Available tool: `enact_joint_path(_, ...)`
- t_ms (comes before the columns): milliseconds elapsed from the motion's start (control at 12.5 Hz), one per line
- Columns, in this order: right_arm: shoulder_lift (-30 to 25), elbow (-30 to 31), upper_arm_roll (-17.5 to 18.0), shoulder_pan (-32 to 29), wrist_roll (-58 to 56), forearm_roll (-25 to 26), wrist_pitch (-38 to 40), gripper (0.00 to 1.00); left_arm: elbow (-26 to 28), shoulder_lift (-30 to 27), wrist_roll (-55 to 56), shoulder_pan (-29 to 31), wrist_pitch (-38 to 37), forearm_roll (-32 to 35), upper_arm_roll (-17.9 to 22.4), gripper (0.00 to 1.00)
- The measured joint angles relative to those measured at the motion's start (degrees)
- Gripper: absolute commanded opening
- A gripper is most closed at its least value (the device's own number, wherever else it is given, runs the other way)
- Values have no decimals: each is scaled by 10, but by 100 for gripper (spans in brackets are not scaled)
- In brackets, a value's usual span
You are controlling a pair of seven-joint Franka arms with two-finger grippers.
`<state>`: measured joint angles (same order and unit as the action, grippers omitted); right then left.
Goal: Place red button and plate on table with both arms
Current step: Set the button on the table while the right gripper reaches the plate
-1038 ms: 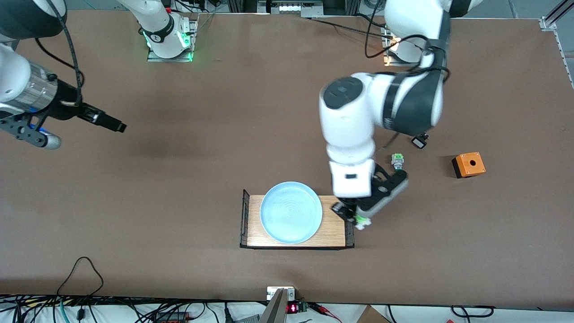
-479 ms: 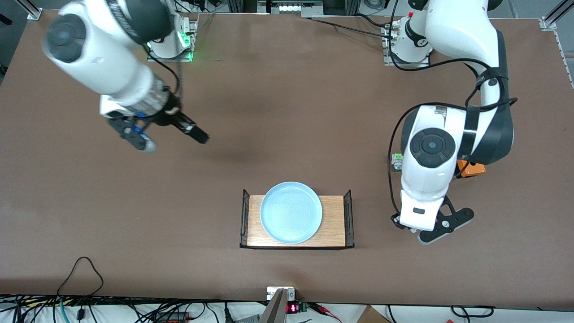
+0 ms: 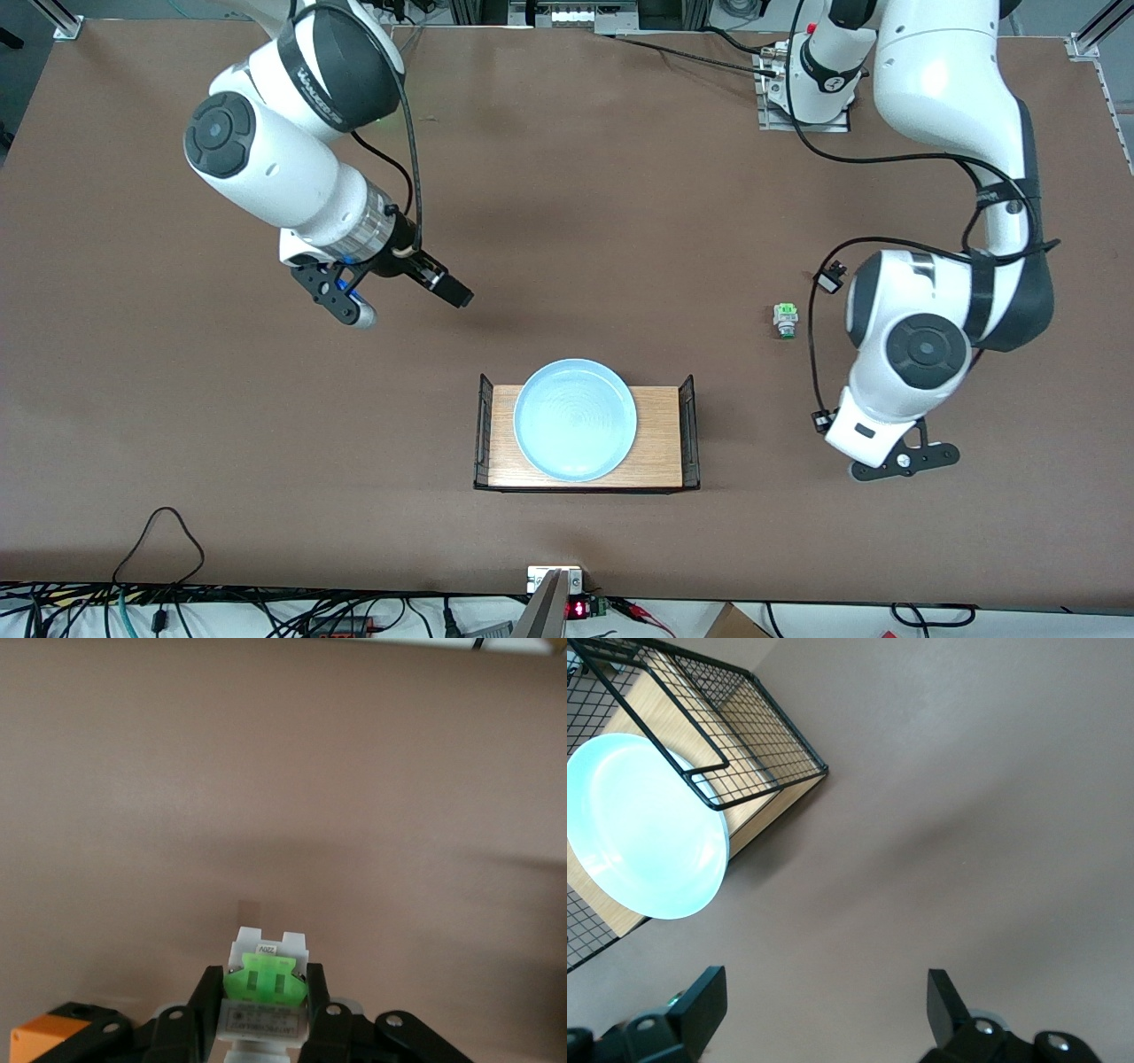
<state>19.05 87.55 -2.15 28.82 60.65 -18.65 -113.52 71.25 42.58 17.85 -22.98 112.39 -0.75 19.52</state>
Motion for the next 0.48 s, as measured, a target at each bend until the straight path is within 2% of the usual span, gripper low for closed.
enact_joint_path(240, 23, -1, 0, 31, 80, -1, -59, 100, 22, -1, -74, 25, 12, -23, 0, 1)
enact_joint_path(479, 50, -1, 0, 52, 150, 5, -112, 100, 69, -2, -130, 47, 77, -53, 0, 1)
